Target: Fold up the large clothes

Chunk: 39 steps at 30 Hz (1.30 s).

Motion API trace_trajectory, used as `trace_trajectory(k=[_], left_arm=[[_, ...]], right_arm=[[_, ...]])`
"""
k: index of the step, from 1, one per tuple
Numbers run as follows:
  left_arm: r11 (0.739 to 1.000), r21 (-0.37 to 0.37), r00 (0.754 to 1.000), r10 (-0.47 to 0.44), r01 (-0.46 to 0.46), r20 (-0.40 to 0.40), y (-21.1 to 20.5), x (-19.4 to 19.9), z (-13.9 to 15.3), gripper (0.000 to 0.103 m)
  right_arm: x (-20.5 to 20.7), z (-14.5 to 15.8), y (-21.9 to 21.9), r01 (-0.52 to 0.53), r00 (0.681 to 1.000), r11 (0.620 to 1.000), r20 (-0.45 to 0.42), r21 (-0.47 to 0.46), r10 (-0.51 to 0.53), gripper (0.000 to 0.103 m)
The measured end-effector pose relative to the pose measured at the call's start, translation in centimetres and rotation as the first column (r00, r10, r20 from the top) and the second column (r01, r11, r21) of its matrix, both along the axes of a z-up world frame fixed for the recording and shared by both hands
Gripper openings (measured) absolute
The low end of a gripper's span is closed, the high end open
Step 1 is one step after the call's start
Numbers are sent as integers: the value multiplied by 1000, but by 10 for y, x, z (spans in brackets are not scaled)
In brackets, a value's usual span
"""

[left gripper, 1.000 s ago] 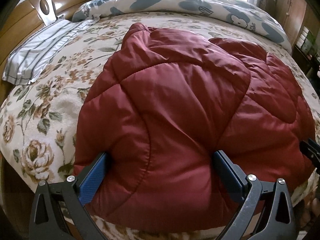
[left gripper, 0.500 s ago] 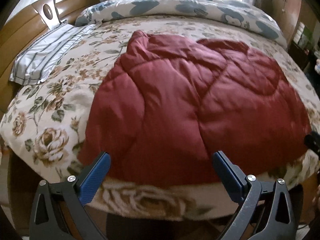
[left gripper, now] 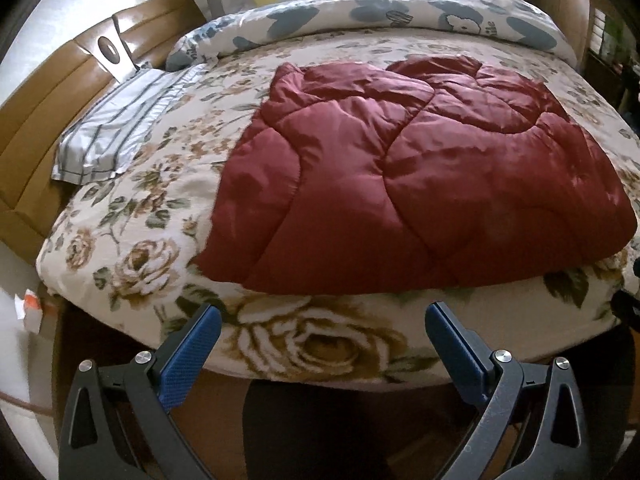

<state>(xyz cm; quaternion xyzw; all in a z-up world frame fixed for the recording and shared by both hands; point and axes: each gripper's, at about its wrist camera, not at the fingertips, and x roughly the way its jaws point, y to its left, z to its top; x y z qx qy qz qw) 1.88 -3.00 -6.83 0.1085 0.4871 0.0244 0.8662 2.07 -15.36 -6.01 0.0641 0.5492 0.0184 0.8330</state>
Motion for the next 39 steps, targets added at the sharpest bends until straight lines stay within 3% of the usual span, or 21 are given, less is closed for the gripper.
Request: trace_trajectory(k=[8,12,22,39], left_arm=[[1000,6,999,-12,12,43,-1,-14,39,102],[1000,-10,998,-23,24,65,-3,-16,50,102],[1000,-22,999,-3,3,34,-2,15,36,102],[998,-48,999,32,-32,10,3,58,20,102]], right_arm=[[-1,52,11,-36,997,999,73,-6,36,101],[5,64,8,-27,995,1000,100,-15,28,102],[31,37,-3,10,999,1000,54,-14,-9,102],[69,20,-5,12,1000,1000,28,-14,-12,102]])
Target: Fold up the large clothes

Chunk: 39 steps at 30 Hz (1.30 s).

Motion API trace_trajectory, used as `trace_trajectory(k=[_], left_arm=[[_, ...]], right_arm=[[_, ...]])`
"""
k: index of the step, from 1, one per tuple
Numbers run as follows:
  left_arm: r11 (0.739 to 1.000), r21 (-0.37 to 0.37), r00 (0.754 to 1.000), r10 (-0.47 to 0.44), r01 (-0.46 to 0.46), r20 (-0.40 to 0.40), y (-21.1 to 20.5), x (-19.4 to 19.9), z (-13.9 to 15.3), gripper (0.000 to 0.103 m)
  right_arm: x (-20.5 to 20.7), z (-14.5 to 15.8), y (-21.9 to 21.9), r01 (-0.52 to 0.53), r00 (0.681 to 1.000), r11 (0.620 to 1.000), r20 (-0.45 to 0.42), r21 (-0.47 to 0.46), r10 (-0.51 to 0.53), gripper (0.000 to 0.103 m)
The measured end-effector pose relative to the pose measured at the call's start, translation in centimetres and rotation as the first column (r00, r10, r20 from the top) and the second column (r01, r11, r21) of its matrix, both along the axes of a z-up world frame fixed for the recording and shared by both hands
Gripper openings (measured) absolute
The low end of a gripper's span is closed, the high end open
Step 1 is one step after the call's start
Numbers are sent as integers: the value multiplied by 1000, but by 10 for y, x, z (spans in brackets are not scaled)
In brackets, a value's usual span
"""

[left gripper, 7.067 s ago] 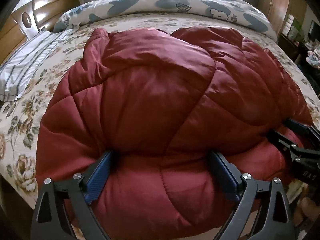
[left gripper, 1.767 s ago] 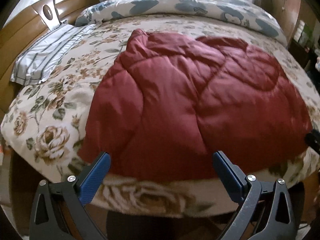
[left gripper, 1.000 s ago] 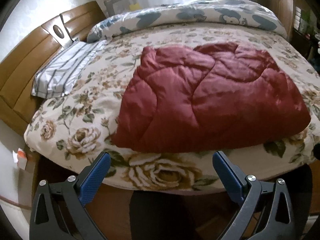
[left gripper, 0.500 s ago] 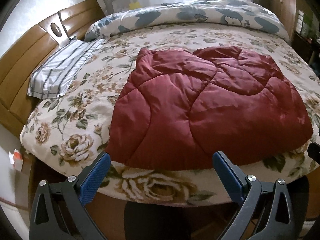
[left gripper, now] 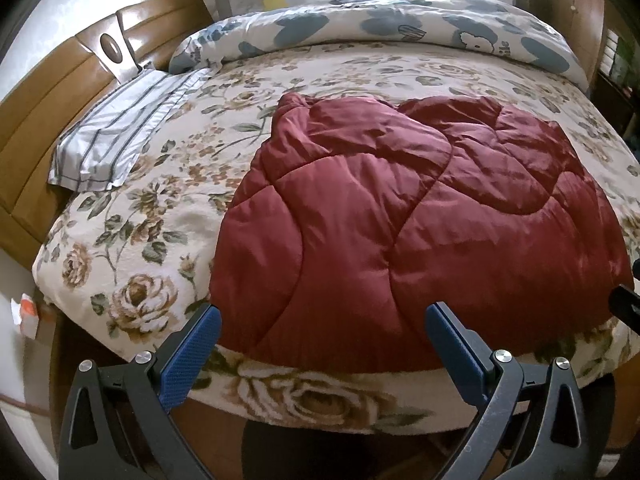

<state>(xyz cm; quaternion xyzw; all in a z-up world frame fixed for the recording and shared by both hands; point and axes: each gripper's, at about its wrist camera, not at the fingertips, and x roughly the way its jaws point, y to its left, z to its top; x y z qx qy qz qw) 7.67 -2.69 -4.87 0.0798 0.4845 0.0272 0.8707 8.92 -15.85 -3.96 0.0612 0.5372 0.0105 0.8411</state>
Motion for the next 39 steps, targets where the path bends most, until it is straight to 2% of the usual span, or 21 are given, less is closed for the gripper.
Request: trace_trajectory(k=[5,12,15,17,21,25,28,31,34,39], left_arm=[[1000,-11,1000,9,-9,-3,1,10,-4,102],[998,-56,1000,0,-1,-17,7,31,-22,102],[996,-87,999,3,-7,-43,14,46,-37,102],[992,-121,997,13,-22,-71,22,57,-47,103],[986,-165,997,21,-32,-71,33,74,-51,103],[988,-154,1000,16,-20,-22,35,95,-42,102],[984,-175,998,34,-43,-55,41,114,-55,103],[981,-187,997,43,-56,-72,44,136,-68,103],[983,-168,996,57,-69,-73,43,156,-75,103],[984,-153,993,80,-92,-84,38,181,-89,103]], right_arm=[[9,-6,-5,7,1000,1000,-7,12,-7,102],[25,-33,-25,67,997,997,-39,28,-66,102],[32,-52,-38,105,993,993,-68,58,-101,102],[35,-56,-43,116,992,992,-63,50,-113,103],[48,-54,-53,139,989,989,-51,53,-136,103],[70,-47,-57,136,991,990,-4,30,-136,102],[87,-64,-65,146,989,989,-35,-10,-147,103],[95,-78,-76,180,983,983,-28,-37,-181,103],[98,-88,-90,238,971,971,-34,7,-237,103],[98,-92,-98,295,955,955,-22,17,-295,103]])
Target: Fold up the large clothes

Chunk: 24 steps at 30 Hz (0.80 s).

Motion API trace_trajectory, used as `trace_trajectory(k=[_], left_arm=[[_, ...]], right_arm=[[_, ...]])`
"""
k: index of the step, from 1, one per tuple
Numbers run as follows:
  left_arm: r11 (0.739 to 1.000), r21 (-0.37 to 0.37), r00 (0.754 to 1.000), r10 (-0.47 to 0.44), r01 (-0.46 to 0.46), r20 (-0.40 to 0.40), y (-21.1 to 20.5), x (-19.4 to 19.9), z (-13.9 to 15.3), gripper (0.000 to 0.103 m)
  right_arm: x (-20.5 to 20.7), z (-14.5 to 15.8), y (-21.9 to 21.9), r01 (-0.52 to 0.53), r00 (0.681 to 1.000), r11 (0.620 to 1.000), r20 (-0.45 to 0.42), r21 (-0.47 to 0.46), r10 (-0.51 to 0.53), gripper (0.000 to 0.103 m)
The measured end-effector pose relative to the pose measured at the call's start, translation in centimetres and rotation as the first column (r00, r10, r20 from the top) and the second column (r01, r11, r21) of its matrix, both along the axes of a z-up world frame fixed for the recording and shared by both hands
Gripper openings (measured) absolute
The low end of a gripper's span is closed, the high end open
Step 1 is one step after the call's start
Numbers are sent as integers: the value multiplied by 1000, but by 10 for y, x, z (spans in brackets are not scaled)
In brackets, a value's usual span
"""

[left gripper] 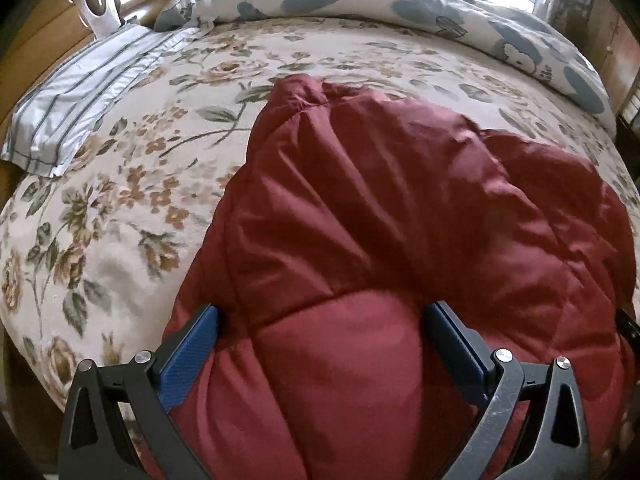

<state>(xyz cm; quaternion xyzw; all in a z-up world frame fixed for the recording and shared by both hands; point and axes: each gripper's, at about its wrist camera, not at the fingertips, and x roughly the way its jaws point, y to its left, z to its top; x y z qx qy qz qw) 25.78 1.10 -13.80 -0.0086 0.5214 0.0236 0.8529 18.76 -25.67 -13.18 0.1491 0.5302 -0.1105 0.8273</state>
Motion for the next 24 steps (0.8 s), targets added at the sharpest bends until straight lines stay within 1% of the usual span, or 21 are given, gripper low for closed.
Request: trace_trajectory(k=[3,5,7,10,11,13,14,16,19,20,21,22,24], left_arm=[[1000,6,1000,3,-3,2,-2,5,-3,103],[1000,2,1000,5,-5,6,0,-1,4,101],[999,-36,1000,0,0,18,3,-18,18,96],[996,-85,999,-24,28,46,7,-44,34,96],[996,-86,998,-35,39,53,6,-53,35,96],[997,-58,998,-50,52,42,4,-59,29,97],[998,-32,998,-51,52,42,3,-59,23,100],[999,-18,998,-44,44,42,4,-56,14,102],[999,-13,998,-40,40,46,3,-53,11,103],[999,-10,998,-40,40,47,2,-52,11,103],[999,-8,998,-39,40,49,-1,-53,10,103],[999,-7,998,-38,38,50,-1,-52,10,103],[999,-5,998,-37,38,57,-2,-53,9,103]], right_arm=[[-2,-2,-7,45,999,999,6,14,-45,103],[-2,-3,-8,52,999,999,4,16,-52,103],[-3,-3,-8,51,999,999,4,16,-51,103],[-3,-3,-9,53,999,998,6,19,-53,103],[-3,-3,-9,53,999,998,5,16,-53,103],[-3,-3,-9,55,998,998,5,21,-56,103],[-3,-1,-7,55,998,998,1,18,-55,103],[-6,10,-3,53,999,999,6,-3,-53,103],[-27,47,18,12,996,998,90,-55,-7,102],[-32,54,24,-8,994,998,104,-66,15,103],[-38,58,31,-39,993,996,107,-75,47,103],[-41,57,37,-69,993,995,90,-71,76,103],[-43,47,41,-99,994,994,46,-56,101,103]])
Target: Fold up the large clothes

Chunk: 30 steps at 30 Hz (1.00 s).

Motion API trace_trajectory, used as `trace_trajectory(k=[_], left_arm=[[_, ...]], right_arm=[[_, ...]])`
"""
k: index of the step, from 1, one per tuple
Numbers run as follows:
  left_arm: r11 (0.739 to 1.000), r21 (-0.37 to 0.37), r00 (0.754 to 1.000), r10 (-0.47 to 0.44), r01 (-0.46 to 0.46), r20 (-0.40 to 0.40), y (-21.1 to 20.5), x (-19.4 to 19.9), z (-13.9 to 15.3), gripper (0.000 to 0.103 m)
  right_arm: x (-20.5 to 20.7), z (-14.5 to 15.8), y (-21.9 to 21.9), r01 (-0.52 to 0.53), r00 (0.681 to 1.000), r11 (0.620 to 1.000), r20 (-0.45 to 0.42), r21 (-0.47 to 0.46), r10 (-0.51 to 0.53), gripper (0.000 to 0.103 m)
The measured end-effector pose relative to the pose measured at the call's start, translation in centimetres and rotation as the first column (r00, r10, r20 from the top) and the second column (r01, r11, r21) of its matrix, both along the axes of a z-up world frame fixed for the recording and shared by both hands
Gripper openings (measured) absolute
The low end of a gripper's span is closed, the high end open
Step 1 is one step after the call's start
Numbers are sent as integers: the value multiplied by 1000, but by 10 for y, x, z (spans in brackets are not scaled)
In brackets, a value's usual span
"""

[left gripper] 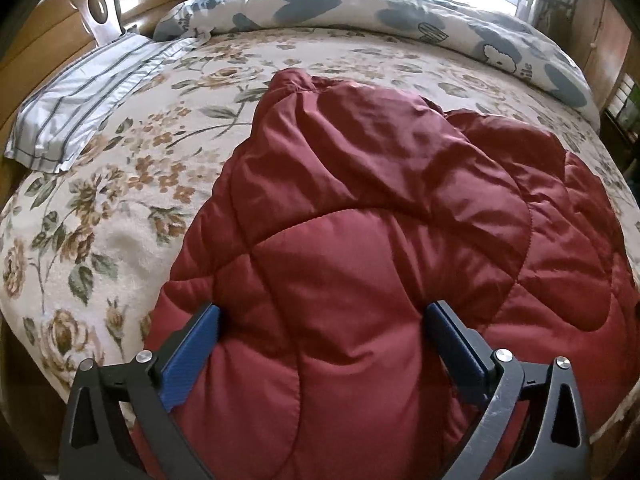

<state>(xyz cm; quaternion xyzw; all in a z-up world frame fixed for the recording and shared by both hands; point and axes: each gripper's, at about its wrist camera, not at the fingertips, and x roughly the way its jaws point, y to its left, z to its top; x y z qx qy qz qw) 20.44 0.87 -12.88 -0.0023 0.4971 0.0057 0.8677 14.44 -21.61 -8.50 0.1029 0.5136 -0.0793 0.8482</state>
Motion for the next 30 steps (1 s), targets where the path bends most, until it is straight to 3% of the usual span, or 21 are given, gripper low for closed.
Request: trace_trajectory(k=[2,5,11,18,25,30], left_arm=[[1000,-1,1000,2,-2,10,-1,-4,0,103],[1000,15,1000,3,-4,24,-4,-11,3,103],[1000,1,1000,-9,9,11,-4,-48,25,102],[996,23,996,-86,87,-18,-16,-111,48,102],[995,54,996,-78,80,-32,-16,-157,64,102],[994,66,996,-86,86,5,-18,-176,81,102]], right_arm=[[0,-26,-2,-24,997,1000,-72,10,25,103],[-2,-35,-14,-9,999,1000,-52,30,10,103],[-17,-8,-7,-7,1000,996,-23,93,10,103],[-55,35,25,-125,992,985,22,116,123,103],[-101,40,49,-178,984,978,-12,109,180,103],[-120,45,58,-191,981,976,-25,106,194,103]])
